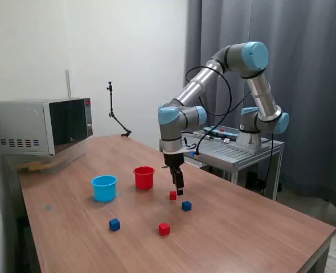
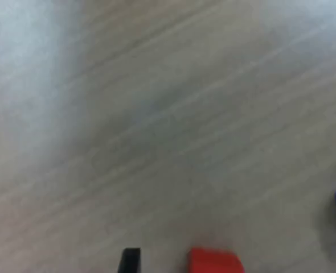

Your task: Place red objects in the red bin, and blue objects in the blue bin.

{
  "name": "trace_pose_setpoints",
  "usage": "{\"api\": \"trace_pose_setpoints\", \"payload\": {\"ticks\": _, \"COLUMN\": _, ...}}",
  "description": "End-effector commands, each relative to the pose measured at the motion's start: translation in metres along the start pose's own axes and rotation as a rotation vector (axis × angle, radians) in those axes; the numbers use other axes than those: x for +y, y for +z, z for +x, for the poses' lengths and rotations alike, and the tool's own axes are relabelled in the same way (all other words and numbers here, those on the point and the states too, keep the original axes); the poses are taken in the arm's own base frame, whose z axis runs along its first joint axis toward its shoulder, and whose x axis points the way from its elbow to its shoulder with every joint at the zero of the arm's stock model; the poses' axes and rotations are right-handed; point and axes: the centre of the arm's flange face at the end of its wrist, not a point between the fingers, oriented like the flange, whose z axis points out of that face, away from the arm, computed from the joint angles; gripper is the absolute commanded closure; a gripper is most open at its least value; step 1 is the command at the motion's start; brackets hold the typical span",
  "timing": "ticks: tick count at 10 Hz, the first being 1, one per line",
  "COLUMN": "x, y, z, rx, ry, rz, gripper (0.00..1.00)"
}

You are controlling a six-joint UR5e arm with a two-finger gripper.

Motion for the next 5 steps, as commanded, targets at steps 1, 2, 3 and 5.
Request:
{"api": "trace_pose_setpoints", "payload": {"ticks": 1, "x": -0.0108, "y": 0.0187, "z": -0.0079, "rx": -0.02, "ry": 0.006, "rz": 0.038, "gripper": 0.0}}
{"api": "trace_pose_setpoints", "payload": {"ticks": 2, "x": -0.0108, "y": 0.0199, "z": -0.0092, "rx": -0.02, "ry": 0.008, "rz": 0.039, "gripper": 0.0}}
{"api": "trace_pose_setpoints", "payload": {"ticks": 3, "x": -0.0092, "y": 0.0184, "z": -0.0092, "rx": -0.014, "ry": 0.009, "rz": 0.032, "gripper": 0.0}}
{"api": "trace_pose_setpoints", "payload": {"ticks": 5, "x": -0.0055, "y": 0.0135, "z": -0.0072, "rx": -0.001, "ry": 0.008, "rz": 0.006, "gripper": 0.0}}
